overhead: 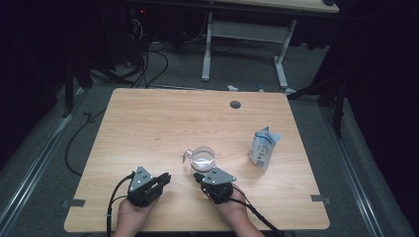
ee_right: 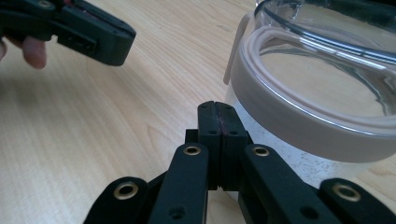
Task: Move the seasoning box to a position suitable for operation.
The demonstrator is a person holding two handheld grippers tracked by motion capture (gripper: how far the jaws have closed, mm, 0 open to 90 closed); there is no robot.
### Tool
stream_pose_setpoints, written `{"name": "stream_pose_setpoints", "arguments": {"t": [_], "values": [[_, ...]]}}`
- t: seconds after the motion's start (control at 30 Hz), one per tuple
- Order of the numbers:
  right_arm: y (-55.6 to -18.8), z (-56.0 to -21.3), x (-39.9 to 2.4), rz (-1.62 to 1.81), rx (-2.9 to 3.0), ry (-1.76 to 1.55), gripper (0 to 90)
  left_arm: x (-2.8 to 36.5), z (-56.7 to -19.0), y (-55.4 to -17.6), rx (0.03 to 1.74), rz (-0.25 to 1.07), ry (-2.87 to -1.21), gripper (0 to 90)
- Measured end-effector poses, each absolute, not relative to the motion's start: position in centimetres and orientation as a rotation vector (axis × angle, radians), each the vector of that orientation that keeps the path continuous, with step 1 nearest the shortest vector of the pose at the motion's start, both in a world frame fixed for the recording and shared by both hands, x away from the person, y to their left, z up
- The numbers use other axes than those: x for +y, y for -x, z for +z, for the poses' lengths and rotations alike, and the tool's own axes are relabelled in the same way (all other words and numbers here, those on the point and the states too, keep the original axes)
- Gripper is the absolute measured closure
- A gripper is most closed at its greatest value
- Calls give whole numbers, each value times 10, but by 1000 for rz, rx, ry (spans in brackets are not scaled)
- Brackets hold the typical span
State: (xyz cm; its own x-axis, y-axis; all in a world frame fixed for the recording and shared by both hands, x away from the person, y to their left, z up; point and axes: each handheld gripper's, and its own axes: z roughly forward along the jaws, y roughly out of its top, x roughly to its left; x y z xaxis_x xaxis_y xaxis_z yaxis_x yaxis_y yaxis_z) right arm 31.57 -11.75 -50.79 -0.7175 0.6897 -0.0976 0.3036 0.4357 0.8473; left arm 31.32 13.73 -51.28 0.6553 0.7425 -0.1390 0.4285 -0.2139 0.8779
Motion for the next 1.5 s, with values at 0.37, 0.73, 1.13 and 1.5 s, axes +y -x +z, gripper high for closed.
{"name": "stream_pose_setpoints", "arguments": {"t": [0.37,0.73,1.13,1.5], "values": [[-340,-509,-108,1201,2241,-862,900,139,-513,-315,930,384,-1845,818],[-361,-512,-97,1186,2233,-878,900,145,-515,-315,938,397,-1845,817],[-341,-512,-114,1223,2210,-924,900,145,-517,-316,941,399,-1850,814],[-343,-519,-169,1135,2112,-1077,900,149,-516,-316,963,414,-1831,817]]}}
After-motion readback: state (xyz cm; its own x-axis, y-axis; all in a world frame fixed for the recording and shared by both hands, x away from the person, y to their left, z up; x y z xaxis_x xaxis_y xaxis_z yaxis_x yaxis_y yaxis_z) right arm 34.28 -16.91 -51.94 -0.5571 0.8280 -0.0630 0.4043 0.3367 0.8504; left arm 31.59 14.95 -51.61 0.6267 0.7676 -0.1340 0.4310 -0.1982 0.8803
